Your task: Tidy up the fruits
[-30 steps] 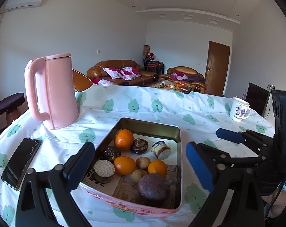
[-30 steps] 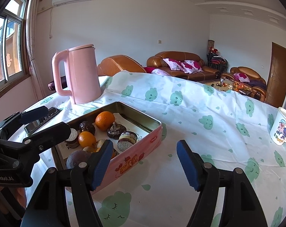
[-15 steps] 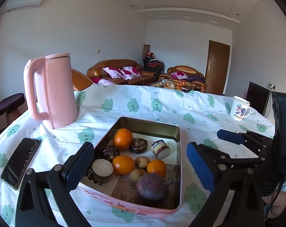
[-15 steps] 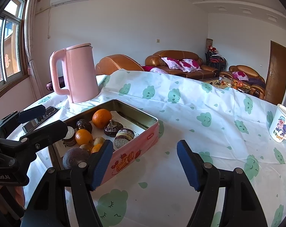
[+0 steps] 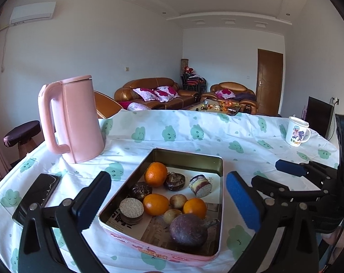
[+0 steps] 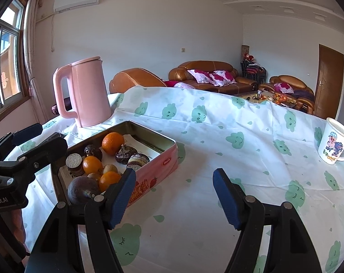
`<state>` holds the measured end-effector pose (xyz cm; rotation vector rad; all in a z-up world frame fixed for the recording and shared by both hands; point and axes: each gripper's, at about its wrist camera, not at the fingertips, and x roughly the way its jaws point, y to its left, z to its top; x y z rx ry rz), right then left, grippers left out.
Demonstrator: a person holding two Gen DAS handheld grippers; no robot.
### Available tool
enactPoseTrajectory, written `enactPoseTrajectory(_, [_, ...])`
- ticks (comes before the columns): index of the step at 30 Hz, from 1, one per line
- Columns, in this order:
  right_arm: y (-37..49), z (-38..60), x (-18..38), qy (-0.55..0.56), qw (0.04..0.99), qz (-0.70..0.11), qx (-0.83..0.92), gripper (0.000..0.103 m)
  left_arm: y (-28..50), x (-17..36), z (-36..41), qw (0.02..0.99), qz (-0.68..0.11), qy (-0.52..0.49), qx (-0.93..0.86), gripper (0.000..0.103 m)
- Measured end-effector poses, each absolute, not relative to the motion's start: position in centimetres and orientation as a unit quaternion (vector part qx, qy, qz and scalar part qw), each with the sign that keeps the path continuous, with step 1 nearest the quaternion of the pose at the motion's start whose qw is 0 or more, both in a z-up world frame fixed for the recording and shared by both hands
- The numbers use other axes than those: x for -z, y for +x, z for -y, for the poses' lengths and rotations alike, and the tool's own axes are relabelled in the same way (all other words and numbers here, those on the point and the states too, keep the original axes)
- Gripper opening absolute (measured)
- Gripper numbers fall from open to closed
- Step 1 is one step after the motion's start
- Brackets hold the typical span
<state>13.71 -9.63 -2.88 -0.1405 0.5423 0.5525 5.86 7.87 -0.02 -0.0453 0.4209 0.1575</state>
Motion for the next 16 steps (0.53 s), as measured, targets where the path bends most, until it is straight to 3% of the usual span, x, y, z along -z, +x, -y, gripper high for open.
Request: enactPoseTrajectory(16, [14.0,11.5,3.6,-0.056,0.923,-0.277,-0.260,0.072,6.0,0.2,-6.9,0.975,-0.212,-0.030,-0.053,0.103])
